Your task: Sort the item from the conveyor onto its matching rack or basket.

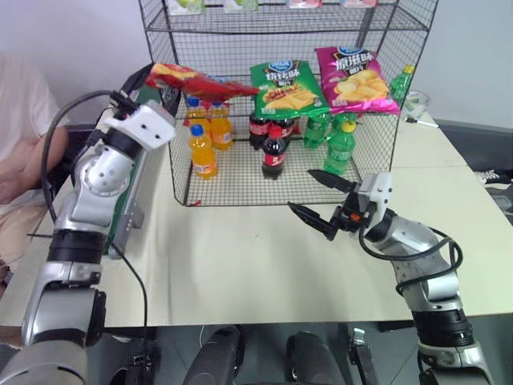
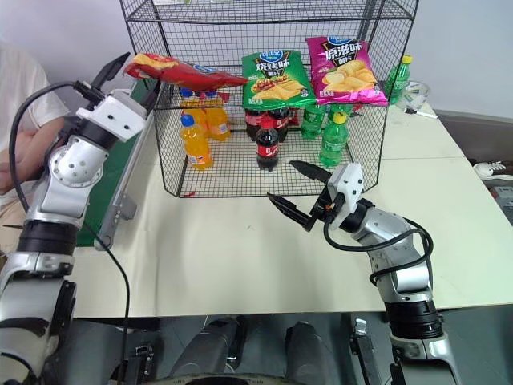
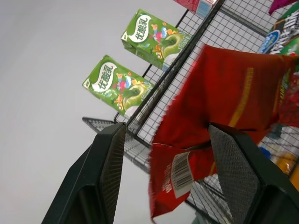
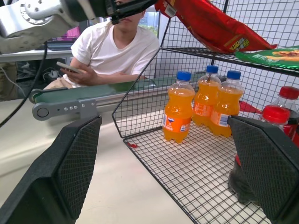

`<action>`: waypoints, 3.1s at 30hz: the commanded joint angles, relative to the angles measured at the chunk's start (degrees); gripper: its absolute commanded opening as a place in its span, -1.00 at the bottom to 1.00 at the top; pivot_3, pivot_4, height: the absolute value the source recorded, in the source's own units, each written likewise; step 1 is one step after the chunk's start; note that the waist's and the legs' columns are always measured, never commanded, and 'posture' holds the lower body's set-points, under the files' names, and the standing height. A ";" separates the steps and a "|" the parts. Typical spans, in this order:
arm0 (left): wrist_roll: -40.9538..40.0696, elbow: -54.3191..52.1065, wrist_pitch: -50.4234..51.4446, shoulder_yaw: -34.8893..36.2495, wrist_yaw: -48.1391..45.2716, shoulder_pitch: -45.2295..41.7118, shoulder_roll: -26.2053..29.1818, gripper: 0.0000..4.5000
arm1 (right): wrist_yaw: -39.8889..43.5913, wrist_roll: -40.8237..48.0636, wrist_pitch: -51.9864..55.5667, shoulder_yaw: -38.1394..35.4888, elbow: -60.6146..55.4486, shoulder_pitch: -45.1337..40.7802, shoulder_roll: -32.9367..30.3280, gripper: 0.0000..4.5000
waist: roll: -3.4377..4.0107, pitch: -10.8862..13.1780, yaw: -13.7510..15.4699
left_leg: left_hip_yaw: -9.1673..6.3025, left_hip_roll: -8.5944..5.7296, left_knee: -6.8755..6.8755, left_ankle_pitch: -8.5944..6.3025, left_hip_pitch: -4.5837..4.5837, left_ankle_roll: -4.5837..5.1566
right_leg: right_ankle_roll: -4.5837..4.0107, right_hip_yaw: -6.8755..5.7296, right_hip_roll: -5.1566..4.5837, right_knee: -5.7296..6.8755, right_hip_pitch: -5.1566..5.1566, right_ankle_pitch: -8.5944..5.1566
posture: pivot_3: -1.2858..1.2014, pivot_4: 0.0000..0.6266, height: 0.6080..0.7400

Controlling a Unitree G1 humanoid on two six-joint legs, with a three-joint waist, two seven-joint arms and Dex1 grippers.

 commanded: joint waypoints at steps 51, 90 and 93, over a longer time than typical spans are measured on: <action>15.19 32.26 10.70 -16.49 16.48 -22.64 -11.51 -0.98 | -10.48 -4.80 -3.79 -4.48 3.04 -11.60 0.55 1.00 | -0.07 0.04 -1.23 | -0.02 -0.08 0.04 0.01 -0.03 0.01 | 0.14 -0.01 -0.02 0.10 -0.01 -0.07 | 0.03 -0.52 1.00; -45.47 -38.23 36.68 21.69 -34.58 46.22 5.47 0.69 | 6.70 5.50 1.80 -17.05 -4.34 13.62 -16.52 1.00 | 0.09 0.05 -0.66 | -0.01 0.00 0.00 -0.09 -0.01 0.11 | -0.15 0.16 -0.16 -0.06 0.02 -0.20 | 0.03 -0.52 1.00; -45.22 -36.32 37.05 24.17 -35.87 48.73 6.86 0.69 | 7.80 6.25 1.99 -20.42 -3.89 17.42 -18.42 1.00 | 0.11 0.06 -0.22 | 0.03 0.13 -0.08 -0.13 0.00 0.07 | -0.34 0.17 -0.13 -0.32 0.12 -0.28 | 0.03 -0.52 1.00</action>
